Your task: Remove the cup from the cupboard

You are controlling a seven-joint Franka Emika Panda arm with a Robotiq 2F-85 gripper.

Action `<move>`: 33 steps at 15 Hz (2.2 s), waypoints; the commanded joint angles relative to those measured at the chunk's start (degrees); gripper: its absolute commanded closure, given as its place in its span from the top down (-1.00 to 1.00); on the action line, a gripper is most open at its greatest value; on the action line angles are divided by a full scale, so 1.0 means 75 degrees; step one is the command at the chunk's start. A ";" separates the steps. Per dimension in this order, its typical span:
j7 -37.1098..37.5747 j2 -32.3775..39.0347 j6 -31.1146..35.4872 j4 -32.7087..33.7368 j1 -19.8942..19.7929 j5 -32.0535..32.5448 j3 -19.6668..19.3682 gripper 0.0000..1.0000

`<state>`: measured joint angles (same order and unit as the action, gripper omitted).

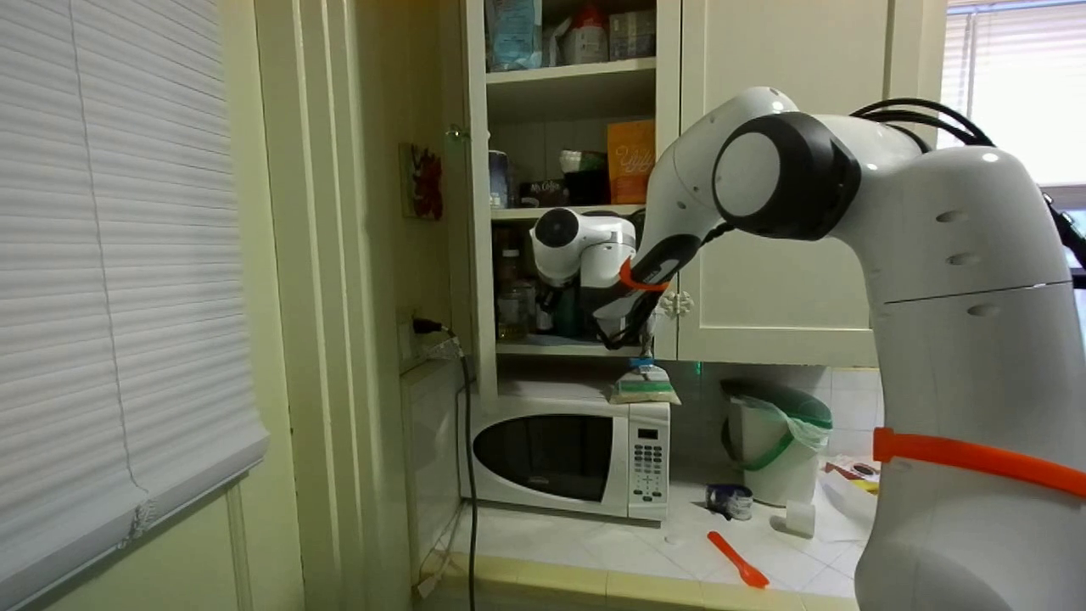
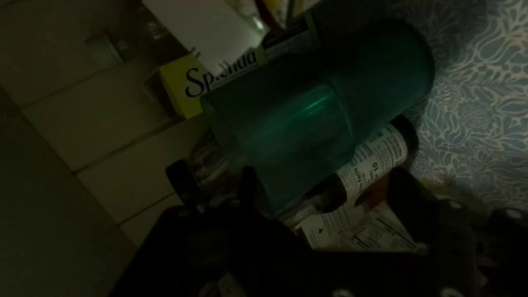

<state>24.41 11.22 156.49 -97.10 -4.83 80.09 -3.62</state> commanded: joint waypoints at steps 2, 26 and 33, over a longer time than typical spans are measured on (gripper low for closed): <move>0.0138 0.0168 0.0124 0.0231 -0.0013 0.0179 -0.0034 -0.16; -0.0791 0.0135 -0.0401 0.0426 -0.0078 -0.1750 0.0109 1.00; -0.1964 0.0266 -0.1217 0.0750 0.0073 -0.3326 0.0055 0.35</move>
<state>14.18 12.25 150.41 -93.49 -4.90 60.04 -2.78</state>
